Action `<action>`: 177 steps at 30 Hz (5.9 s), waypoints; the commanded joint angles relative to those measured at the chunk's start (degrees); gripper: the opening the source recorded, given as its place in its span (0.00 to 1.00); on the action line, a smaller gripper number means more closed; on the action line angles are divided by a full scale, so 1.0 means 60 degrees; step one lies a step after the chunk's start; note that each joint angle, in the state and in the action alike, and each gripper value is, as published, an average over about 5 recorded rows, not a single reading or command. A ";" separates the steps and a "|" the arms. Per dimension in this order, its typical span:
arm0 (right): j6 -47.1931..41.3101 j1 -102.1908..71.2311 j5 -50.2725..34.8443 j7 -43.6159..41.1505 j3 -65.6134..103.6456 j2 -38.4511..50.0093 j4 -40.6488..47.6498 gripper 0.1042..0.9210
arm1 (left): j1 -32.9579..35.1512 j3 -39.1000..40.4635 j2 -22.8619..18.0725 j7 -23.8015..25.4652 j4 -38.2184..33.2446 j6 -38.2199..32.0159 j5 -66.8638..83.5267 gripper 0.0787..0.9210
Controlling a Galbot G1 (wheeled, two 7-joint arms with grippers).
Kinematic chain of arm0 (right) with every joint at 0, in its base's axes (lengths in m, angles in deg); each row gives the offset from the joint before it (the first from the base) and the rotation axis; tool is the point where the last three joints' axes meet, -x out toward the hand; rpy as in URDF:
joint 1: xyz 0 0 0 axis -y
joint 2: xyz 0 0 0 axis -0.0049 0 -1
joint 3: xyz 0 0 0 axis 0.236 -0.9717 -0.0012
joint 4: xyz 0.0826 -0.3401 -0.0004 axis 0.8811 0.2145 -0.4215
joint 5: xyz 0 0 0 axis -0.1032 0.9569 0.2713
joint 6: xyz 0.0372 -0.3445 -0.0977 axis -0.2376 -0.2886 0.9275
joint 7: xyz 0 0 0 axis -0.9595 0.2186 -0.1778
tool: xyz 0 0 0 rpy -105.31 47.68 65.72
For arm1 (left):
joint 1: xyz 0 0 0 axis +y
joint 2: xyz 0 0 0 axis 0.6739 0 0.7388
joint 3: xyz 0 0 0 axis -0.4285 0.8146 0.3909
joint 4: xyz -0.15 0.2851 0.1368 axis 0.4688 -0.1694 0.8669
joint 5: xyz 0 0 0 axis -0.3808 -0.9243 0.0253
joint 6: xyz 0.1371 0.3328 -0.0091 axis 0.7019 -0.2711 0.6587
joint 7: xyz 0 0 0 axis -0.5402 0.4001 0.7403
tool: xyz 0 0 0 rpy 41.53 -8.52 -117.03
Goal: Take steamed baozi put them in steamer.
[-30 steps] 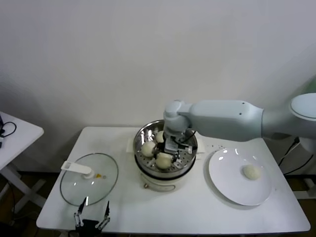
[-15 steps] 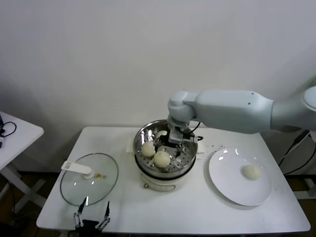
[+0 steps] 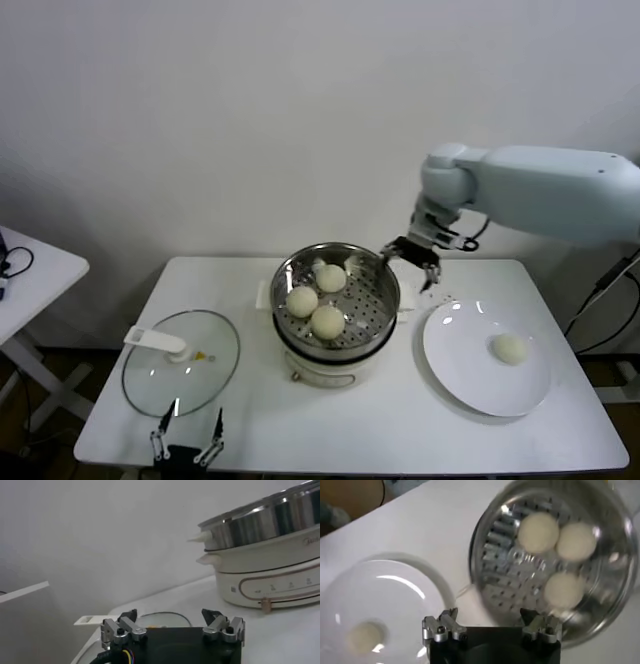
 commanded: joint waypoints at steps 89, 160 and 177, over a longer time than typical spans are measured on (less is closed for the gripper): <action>-0.4079 0.2003 -0.2857 0.0421 -0.0646 0.1555 -0.1628 0.66 | 0.0200 0.0003 -0.0168 0.0004 0.0110 -0.0081 -0.0338 0.88; -0.5014 -0.5079 -0.4757 0.6280 0.6488 0.3341 -0.2376 0.88 | 0.0191 0.0014 -0.0155 0.0025 -0.0122 -0.0058 -0.0211 0.88; -0.3478 -1.6825 -0.3349 0.9606 1.6931 0.4168 -0.5590 0.88 | 0.0107 0.0133 -0.0079 0.0045 0.0072 -0.0130 -0.0182 0.88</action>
